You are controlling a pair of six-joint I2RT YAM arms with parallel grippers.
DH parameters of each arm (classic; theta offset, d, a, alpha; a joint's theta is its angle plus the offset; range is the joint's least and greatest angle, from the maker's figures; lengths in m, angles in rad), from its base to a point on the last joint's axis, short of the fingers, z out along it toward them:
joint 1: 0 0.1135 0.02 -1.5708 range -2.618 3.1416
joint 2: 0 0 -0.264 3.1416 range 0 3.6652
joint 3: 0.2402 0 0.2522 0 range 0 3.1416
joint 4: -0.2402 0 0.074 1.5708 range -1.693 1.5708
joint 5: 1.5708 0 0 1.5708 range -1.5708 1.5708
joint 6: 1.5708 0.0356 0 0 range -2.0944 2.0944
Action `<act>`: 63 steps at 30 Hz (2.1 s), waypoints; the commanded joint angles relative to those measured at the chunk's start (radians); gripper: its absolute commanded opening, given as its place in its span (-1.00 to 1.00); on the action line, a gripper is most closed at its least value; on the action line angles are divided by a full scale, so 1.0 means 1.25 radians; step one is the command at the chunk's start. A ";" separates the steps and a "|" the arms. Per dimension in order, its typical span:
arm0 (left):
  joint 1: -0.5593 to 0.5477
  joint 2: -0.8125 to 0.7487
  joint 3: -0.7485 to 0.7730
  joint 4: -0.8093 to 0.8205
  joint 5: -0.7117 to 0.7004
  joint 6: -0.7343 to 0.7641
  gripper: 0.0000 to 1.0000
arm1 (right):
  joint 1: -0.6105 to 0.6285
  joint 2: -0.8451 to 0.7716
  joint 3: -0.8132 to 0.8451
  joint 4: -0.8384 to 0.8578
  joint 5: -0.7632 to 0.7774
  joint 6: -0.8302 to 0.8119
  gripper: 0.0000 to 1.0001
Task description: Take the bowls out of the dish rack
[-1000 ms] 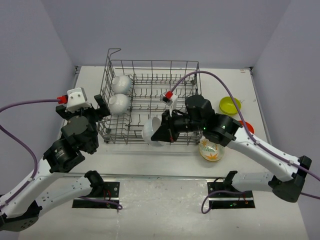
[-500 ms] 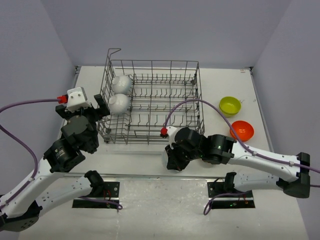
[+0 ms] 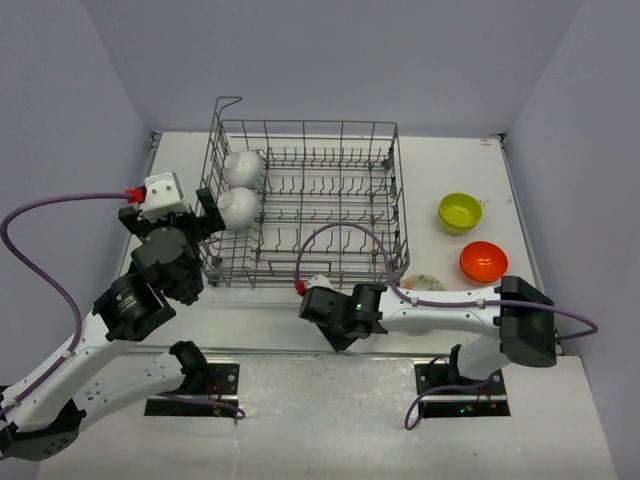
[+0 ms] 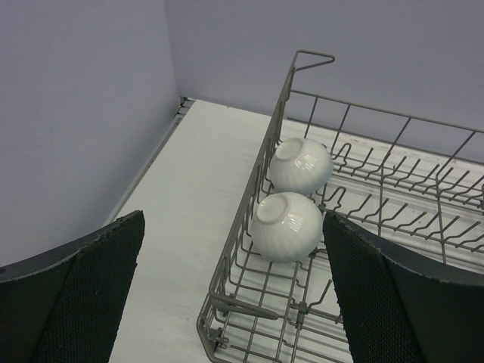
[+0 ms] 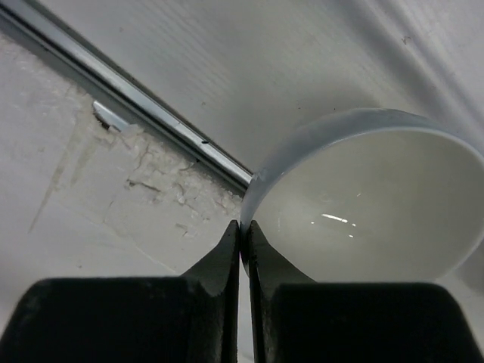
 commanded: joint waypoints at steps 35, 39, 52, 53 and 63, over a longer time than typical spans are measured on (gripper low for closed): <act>0.028 0.697 0.437 -0.473 0.086 -0.124 1.00 | 0.036 -0.468 0.098 -0.167 0.269 0.055 0.77; 0.076 0.812 0.527 -0.485 0.102 -0.088 1.00 | 0.036 -0.513 0.068 -0.167 0.276 0.055 0.79; 0.206 1.102 0.722 -0.553 0.095 -0.078 1.00 | 0.034 -0.581 -0.036 -0.097 0.250 0.015 0.83; 0.210 1.109 0.726 -0.550 0.090 -0.076 1.00 | 0.035 -0.581 -0.038 -0.093 0.247 0.013 0.83; 0.238 1.178 0.694 -0.531 0.057 -0.091 1.00 | 0.034 -0.611 -0.067 -0.061 0.249 -0.016 0.86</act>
